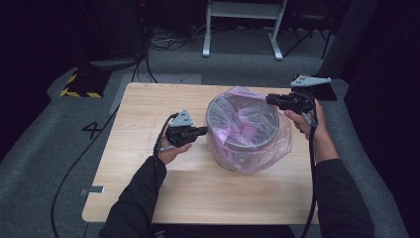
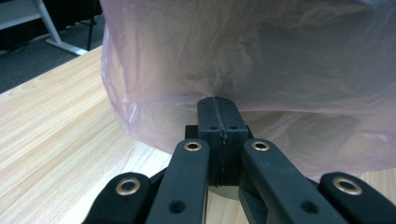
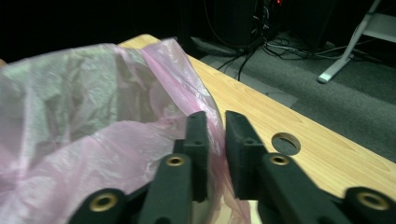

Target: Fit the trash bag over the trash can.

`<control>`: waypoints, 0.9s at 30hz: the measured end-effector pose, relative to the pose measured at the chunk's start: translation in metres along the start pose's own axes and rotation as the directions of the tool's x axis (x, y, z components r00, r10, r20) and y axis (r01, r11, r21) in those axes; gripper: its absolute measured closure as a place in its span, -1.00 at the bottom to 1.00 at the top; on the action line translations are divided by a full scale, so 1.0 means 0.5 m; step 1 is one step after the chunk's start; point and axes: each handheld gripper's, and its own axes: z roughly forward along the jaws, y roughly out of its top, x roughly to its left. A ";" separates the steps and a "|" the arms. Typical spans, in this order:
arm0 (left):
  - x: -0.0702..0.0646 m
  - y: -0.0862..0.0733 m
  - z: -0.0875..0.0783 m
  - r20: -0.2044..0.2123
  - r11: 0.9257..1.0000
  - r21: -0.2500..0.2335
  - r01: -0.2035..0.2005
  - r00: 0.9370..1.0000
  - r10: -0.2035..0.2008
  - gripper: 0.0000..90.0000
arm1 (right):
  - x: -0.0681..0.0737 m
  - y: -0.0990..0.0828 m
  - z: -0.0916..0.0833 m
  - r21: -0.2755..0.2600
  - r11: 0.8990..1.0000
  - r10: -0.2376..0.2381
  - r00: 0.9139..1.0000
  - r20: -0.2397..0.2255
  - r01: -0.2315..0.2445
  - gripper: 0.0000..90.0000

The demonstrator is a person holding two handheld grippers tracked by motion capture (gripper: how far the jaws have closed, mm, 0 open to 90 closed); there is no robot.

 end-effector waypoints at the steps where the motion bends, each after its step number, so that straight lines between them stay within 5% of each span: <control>1: -0.001 0.000 0.002 -0.002 1.000 0.004 -0.001 1.000 0.001 1.00 | -0.002 0.000 0.004 0.008 1.000 -0.003 1.000 0.004 0.003 0.83; 3: -0.002 0.000 0.004 -0.001 1.000 0.007 -0.001 1.000 0.001 1.00 | -0.007 -0.001 0.012 0.015 1.000 -0.018 1.000 0.007 0.018 0.90; 9: -0.001 0.001 0.005 0.000 1.000 0.003 -0.004 1.000 0.004 1.00 | -0.033 -0.010 0.018 -0.053 0.996 0.079 0.997 0.022 -0.078 0.98; 16: -0.004 0.007 0.012 -0.007 1.000 0.001 -0.010 1.000 0.010 1.00 | -0.062 -0.033 0.045 -0.014 0.989 0.145 0.985 0.091 -0.144 0.99; 27: -0.003 0.008 0.018 -0.005 1.000 0.004 -0.005 1.000 0.005 1.00 | -0.084 -0.098 0.085 0.039 0.974 0.220 0.973 0.071 -0.223 1.00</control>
